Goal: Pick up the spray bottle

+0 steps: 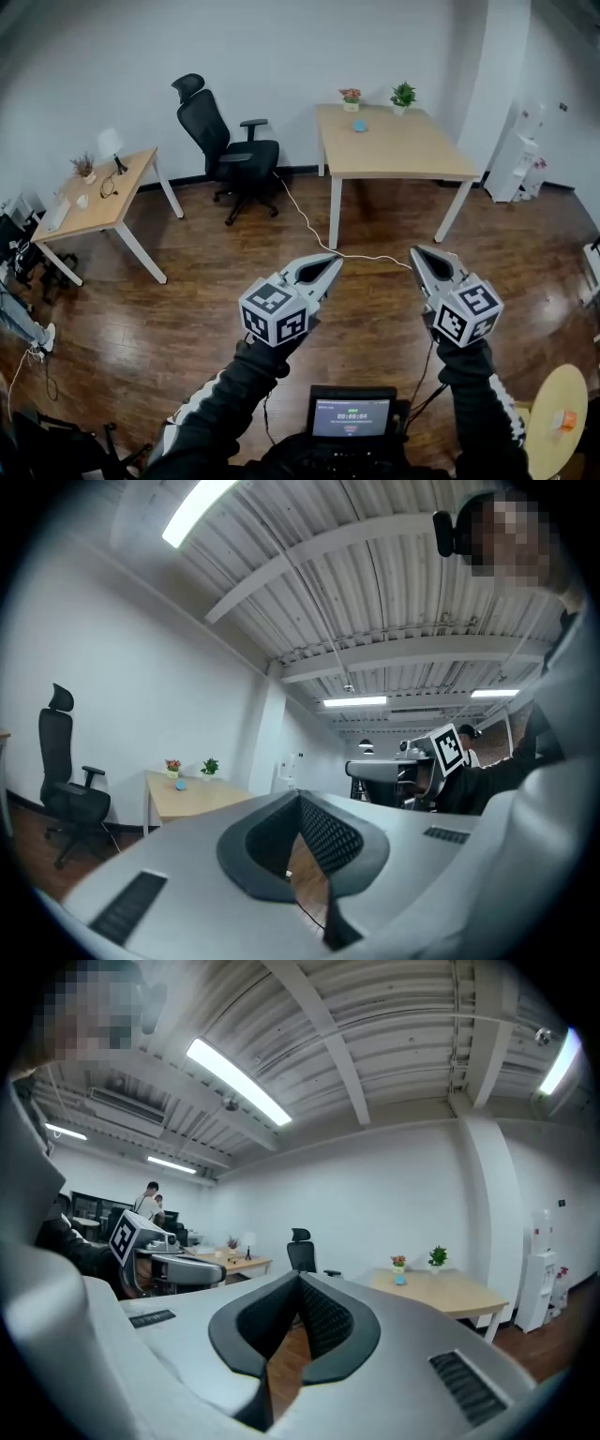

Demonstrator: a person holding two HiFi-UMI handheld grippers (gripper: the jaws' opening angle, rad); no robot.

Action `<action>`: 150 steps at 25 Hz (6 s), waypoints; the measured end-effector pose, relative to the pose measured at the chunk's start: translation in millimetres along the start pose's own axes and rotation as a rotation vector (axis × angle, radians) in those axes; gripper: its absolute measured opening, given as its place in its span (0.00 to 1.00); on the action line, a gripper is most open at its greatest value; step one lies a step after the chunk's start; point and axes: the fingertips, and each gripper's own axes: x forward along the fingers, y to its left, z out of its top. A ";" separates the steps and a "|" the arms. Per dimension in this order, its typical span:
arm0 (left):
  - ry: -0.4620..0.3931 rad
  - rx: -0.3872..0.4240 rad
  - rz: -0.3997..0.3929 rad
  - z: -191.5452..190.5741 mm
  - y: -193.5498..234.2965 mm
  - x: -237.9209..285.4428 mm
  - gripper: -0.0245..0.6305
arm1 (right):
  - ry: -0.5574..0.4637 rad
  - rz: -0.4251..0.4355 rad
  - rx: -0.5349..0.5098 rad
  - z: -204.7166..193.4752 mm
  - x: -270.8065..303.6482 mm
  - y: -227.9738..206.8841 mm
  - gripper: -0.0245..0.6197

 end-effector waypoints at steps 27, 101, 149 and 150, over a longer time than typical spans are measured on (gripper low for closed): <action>0.066 0.015 -0.013 47.0 407.5 366.2 0.04 | -0.011 -0.087 0.080 -16.0 392.4 -357.7 0.04; 0.642 -0.339 0.458 -98.6 1416.2 1472.1 0.50 | 0.457 0.138 0.153 -268.0 1358.8 -1496.1 0.04; 0.856 -0.412 0.377 -209.9 1421.8 1525.8 0.67 | 0.584 0.117 0.323 -385.3 1383.7 -1569.7 0.16; 0.804 -0.385 0.386 -191.9 1419.5 1524.5 0.67 | 0.574 0.115 0.322 -377.3 1382.1 -1566.8 0.16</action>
